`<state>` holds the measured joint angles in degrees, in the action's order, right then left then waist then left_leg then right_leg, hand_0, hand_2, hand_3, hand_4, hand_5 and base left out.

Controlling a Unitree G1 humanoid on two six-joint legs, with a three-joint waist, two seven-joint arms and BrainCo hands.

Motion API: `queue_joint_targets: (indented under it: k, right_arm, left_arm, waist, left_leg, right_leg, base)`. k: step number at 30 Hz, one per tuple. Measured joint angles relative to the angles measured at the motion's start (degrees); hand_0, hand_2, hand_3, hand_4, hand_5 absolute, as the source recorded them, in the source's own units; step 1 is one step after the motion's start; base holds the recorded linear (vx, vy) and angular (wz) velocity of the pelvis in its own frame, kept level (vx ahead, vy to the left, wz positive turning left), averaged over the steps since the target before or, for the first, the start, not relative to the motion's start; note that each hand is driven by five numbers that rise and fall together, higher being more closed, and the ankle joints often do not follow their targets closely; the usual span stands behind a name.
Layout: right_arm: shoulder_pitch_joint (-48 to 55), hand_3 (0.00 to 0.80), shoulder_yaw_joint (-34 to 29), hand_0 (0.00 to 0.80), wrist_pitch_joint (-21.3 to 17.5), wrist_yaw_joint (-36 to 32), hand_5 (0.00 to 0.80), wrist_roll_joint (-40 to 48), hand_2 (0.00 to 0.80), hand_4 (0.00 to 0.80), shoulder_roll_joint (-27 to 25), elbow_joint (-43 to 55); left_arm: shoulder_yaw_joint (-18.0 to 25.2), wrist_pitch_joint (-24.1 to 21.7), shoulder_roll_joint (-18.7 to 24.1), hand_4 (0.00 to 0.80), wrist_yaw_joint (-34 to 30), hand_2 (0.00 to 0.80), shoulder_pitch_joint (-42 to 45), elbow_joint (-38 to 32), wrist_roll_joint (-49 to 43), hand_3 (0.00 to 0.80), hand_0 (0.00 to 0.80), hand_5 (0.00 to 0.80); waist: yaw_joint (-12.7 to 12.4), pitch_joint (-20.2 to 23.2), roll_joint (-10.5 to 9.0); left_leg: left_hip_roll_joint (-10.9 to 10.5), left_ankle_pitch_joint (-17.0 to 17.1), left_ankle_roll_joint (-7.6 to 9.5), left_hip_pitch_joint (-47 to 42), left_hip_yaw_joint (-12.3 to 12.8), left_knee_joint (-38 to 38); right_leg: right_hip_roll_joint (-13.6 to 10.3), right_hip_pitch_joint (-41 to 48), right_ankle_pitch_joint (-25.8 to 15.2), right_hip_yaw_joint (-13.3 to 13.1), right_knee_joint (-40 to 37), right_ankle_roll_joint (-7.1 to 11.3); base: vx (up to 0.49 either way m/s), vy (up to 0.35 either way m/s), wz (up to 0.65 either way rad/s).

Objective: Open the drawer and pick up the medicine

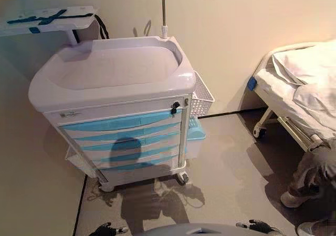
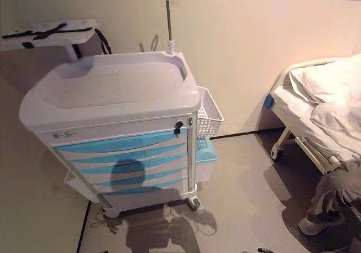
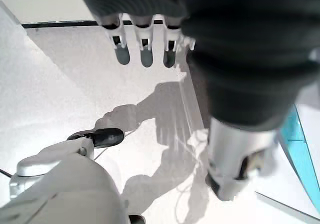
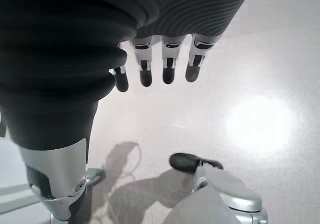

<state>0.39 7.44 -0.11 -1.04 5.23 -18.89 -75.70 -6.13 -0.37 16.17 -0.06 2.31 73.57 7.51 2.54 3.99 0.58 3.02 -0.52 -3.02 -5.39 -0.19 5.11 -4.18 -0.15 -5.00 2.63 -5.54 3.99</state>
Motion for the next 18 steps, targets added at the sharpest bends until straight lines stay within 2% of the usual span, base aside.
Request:
queue_joint_targets:
  k: [4,18]
  right_arm:
    - [0.0,0.0,0.0,0.0,0.0,0.0,0.0,0.0,0.0,0.0,0.0,0.0]
    - [0.0,0.0,0.0,0.0,0.0,0.0,0.0,0.0,0.0,0.0,0.0,0.0]
  left_arm:
    - [-1.2,0.0,0.0,0.0,0.0,0.0,0.0,0.0,0.0,0.0,0.0,0.0]
    - [-1.2,0.0,-0.2,0.0,-0.1,0.0,0.0,0.0,0.0,0.0,0.0,0.0]
  waist:
    - [0.1,0.0,0.01]
    - [1.1,-0.3,0.29]
  left_leg:
    - [0.0,0.0,0.0,0.0,0.0,0.1]
    - [0.1,-0.2,-0.05,0.0,0.0,0.1]
  right_leg:
    - [0.0,-0.1,0.0,0.0,0.0,0.05]
    - [0.1,-0.1,0.1,-0.1,0.0,0.14]
  base:
    - [0.0,0.0,0.0]
    - [0.0,0.0,0.0]
